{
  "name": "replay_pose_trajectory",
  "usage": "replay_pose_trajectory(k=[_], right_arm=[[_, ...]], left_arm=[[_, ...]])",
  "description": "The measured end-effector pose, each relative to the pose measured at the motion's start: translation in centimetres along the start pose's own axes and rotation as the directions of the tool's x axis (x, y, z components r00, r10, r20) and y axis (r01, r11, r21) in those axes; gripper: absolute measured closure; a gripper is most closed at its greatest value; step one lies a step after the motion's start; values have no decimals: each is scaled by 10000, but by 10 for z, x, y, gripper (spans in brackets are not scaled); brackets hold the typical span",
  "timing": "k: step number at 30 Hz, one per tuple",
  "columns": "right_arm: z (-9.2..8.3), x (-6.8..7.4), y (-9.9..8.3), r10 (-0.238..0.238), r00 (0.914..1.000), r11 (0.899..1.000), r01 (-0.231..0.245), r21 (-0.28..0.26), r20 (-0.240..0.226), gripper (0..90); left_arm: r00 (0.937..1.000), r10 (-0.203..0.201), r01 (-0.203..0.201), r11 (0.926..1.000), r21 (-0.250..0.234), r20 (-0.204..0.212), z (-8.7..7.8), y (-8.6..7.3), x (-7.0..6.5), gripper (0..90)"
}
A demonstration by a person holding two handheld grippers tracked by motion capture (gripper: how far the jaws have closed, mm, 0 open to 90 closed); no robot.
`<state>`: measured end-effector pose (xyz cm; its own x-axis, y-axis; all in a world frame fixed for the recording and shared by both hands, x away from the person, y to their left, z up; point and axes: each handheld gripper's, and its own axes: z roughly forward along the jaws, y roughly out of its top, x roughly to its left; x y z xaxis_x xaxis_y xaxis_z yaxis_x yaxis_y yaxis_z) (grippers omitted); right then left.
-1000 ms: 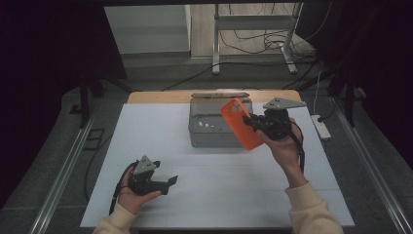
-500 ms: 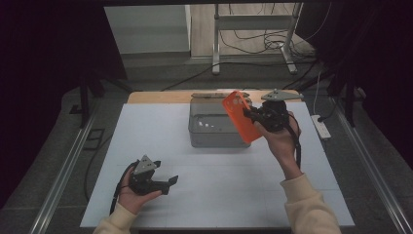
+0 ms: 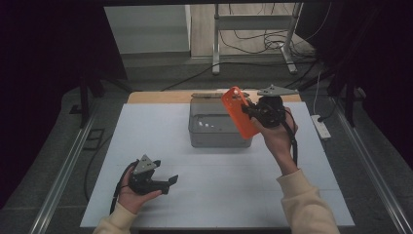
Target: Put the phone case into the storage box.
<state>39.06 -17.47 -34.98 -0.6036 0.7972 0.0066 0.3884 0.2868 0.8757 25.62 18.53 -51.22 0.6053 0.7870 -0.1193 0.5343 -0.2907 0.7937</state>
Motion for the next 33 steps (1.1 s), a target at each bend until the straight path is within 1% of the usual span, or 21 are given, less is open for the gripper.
replay_pose_trajectory(k=[5,9,10,13,17,26,33], right_arm=[[3,-1,2,117,9999,9999,-117,22,96,803],[5,-1,4,114,9997,9999,-115,57,215,803],[6,-1,5,28,9994,10000,-31,75,347,803],[8,-1,7,-92,9988,9999,85,143,472,803],[10,-1,8,-27,9981,9998,15,185,619,803],[15,-1,11,-188,9945,9995,162,262,1032,803],[21,-5,12,18,9929,9994,-60,349,1190,803]], left_arm=[[10000,12,-12,10000,-7,-5,0,0,0,117],[10000,16,-16,10000,8,-4,0,0,0,117],[10000,16,-16,10000,9,-10,0,0,0,117],[10000,5,-5,10000,-4,-2,0,0,0,117],[10000,-6,6,10000,-6,17,0,0,0,117],[10000,-34,34,10000,-5,32,0,0,-1,117],[10000,-41,41,10000,-18,37,0,0,-1,117]])
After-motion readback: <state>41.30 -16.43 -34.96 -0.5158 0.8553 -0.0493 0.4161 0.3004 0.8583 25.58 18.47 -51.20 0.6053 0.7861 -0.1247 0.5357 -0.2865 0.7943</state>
